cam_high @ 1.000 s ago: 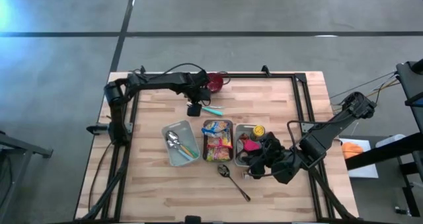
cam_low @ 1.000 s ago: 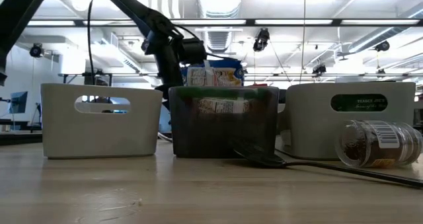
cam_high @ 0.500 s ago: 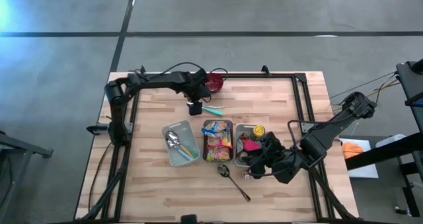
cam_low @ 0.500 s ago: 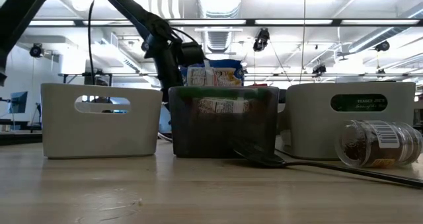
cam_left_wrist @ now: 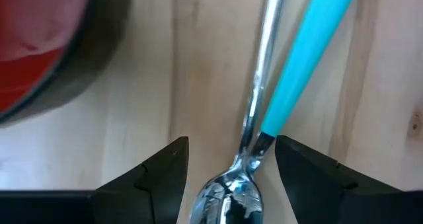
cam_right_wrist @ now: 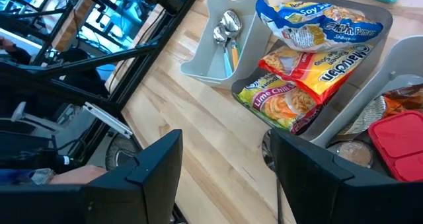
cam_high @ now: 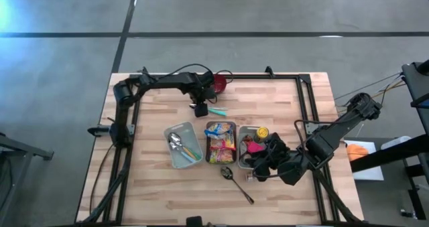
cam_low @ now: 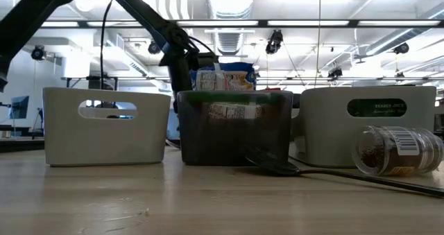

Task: Pick & Place Food Item
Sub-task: Put the silver spoon into the left gray bin

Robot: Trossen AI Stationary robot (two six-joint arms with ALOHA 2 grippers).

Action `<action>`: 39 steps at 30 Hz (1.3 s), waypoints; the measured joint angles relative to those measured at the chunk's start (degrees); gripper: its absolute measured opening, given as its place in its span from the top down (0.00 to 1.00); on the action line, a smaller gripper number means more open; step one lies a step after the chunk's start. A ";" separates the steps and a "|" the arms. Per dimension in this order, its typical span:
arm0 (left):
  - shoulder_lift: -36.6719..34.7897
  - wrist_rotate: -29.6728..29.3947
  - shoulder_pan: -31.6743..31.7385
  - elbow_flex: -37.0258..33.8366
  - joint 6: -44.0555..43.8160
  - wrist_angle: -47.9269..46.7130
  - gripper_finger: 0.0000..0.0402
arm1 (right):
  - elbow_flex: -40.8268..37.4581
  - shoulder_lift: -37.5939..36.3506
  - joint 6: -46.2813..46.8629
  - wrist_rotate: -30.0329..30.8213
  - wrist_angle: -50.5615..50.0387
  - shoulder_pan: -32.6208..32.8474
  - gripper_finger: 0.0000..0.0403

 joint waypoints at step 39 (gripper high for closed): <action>1.58 3.61 -0.68 0.44 -0.46 -3.86 0.92 | 0.00 0.00 -1.51 -4.18 -0.52 -0.02 0.44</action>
